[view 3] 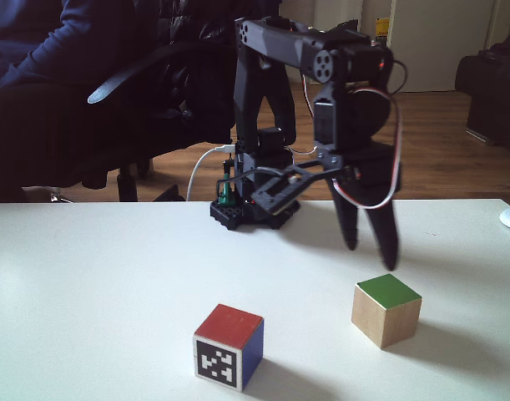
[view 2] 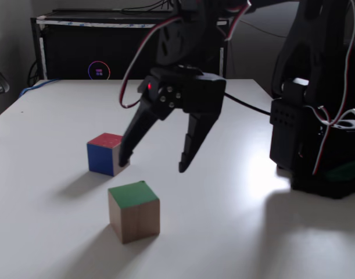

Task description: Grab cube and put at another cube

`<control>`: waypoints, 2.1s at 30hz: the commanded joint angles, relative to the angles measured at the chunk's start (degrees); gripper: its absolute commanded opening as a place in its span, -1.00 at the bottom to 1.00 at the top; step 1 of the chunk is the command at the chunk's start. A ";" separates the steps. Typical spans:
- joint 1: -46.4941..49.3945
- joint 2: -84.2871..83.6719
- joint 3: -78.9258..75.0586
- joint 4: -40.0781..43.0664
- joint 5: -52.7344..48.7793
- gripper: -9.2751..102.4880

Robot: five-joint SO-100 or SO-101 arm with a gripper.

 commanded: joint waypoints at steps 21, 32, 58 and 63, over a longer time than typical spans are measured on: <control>-0.18 -23.47 -23.91 7.91 -6.86 -0.06; 0.97 -30.41 -27.60 7.91 -7.91 -0.07; 2.55 -24.96 -28.30 7.29 -5.10 -0.65; 6.50 -17.84 -27.16 7.47 -4.83 -0.65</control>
